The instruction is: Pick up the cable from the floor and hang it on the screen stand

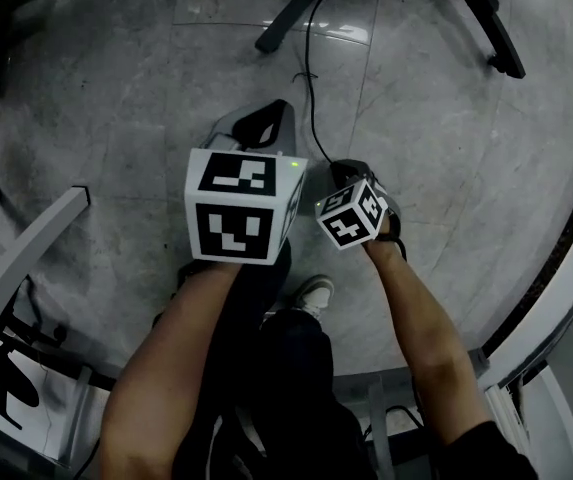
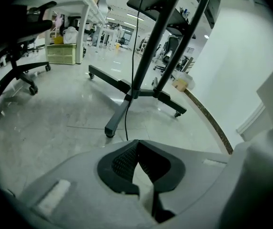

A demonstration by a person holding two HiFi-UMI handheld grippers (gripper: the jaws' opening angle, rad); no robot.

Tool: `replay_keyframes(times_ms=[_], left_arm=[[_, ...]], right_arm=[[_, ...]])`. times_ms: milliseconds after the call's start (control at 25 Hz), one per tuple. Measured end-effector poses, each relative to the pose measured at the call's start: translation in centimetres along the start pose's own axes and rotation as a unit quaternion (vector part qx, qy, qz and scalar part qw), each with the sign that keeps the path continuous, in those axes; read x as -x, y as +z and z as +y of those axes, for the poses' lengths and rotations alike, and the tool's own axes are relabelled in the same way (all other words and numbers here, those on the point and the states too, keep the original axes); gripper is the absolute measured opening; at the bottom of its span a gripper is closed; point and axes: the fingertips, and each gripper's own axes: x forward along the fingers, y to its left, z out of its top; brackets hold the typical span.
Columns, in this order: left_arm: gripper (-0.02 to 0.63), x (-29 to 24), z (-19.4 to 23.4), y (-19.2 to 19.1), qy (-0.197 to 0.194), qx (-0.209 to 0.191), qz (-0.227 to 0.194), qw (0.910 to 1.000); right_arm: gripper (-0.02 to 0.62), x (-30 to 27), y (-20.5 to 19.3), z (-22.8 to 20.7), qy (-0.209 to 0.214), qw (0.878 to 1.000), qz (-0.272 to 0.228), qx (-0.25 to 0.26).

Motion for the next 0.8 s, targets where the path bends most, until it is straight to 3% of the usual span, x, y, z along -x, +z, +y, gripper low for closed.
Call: replay_keyframes(times_ms=[160,320,800], left_arm=[[-0.002,2.5,-1.3,-0.8,0.008,0.029,-0.001,0.9996],[-0.002,5.6,-2.8,-0.4,0.007,0.031,-0.003,0.9995],[-0.002,16.2,-9.4,6.2,0.0,0.018,-0.042,0.999]], right_arm=[[0.011,4.6,1.3,0.5,-0.004,1.0,-0.025,0.012],[0.009,9.5,2.9,0.6,-0.018,0.998,-0.053,0.034],[0.009,26.7,9.0,-1.0,-0.074,0.983,-0.144,0.086]])
